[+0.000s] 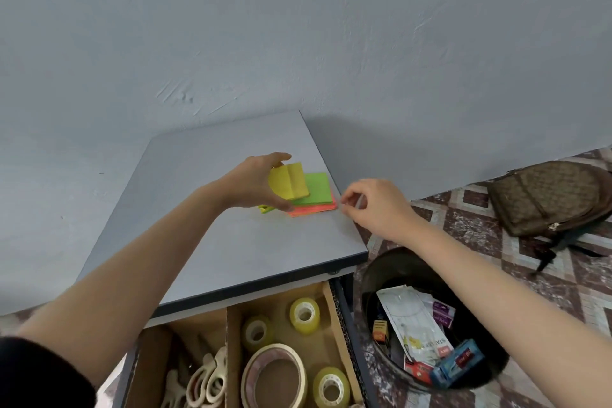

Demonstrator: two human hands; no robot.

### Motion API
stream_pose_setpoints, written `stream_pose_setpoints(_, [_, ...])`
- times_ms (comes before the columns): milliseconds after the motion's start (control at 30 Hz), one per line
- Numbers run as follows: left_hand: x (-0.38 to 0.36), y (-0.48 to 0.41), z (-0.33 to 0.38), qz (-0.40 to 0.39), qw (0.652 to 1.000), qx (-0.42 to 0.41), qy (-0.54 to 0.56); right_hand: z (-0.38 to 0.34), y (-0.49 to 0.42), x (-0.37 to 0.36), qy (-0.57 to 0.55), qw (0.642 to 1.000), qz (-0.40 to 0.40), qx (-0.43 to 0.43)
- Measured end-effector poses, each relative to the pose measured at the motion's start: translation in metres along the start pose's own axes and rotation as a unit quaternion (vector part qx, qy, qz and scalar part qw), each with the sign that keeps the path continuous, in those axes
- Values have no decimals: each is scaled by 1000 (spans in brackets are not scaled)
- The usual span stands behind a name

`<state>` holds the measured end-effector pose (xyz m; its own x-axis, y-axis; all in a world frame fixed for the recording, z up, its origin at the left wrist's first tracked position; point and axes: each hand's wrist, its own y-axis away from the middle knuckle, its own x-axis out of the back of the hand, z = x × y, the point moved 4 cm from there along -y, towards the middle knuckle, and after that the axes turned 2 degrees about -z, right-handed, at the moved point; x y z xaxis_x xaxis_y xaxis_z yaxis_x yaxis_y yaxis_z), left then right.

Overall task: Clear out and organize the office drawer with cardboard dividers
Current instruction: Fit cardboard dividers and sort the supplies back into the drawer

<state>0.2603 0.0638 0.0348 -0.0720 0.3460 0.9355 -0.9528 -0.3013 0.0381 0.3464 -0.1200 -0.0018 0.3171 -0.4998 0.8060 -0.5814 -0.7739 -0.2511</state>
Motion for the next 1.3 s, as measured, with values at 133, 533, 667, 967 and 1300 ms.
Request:
stream_pose_setpoints(133, [-1,23,-20,-15,1000,24,4,-26,-30,-7,75,995,-60,36])
stream_pose_setpoints(533, [-13,59,-61,-58,997,53,-13,-25,-85,-22,104,958,-261,-57])
stream_pose_setpoints(667, [-14,58,-60,-56,997,42,-12,-25,-85,-22,116,958,-258,-46])
stream_pose_setpoints(967, [-19,62,-62,-100,994,50,12,-28,-83,-24,159,954,-251,-48])
stream_pose_setpoints(1300, [-17,65,-50,-75,992,39,-97,-33,-73,-25,177,959,-216,-46])
